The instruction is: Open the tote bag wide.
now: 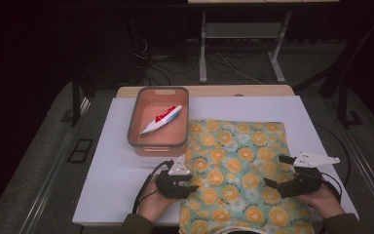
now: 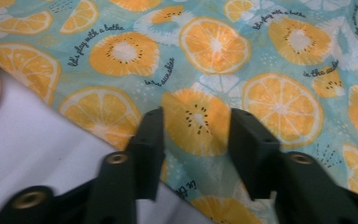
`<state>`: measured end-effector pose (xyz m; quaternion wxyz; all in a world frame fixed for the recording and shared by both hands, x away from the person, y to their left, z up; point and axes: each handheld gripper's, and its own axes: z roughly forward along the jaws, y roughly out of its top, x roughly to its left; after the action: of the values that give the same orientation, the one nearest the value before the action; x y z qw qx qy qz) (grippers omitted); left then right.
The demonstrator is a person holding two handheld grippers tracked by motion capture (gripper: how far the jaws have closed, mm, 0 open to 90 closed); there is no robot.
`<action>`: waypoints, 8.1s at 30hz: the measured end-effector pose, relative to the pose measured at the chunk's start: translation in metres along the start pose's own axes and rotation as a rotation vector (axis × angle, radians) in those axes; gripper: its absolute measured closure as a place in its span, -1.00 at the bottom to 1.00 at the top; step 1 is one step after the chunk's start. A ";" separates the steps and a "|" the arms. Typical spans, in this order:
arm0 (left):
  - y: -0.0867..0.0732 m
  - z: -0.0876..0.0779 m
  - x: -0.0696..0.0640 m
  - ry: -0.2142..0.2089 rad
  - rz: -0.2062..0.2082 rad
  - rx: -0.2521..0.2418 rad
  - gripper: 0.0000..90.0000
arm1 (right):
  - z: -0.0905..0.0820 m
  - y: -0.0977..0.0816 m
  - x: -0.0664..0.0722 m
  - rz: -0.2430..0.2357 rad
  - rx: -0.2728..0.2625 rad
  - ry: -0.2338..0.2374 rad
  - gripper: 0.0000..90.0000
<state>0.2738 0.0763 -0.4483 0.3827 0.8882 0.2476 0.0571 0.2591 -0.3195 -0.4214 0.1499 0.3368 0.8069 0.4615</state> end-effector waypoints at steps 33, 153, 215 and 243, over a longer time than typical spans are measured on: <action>0.051 0.035 0.030 0.123 -0.002 -0.065 0.59 | -0.002 -0.001 -0.002 0.010 -0.010 0.000 -0.99; -0.032 -0.064 0.019 0.110 -0.117 -0.168 -0.50 | 0.017 0.018 0.031 -0.034 0.060 0.110 -0.50; -0.036 -0.058 0.026 0.117 -0.104 -0.146 -0.69 | 0.036 0.057 0.031 -0.063 0.062 0.245 0.96; -0.036 -0.057 0.027 0.104 -0.102 -0.137 -0.76 | 0.054 0.016 -0.106 0.181 0.264 -0.166 0.93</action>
<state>0.2668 0.1476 -0.4365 0.4317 0.8420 0.3075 0.1006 0.3727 -0.3517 -0.4437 0.1283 0.4619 0.8117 0.3337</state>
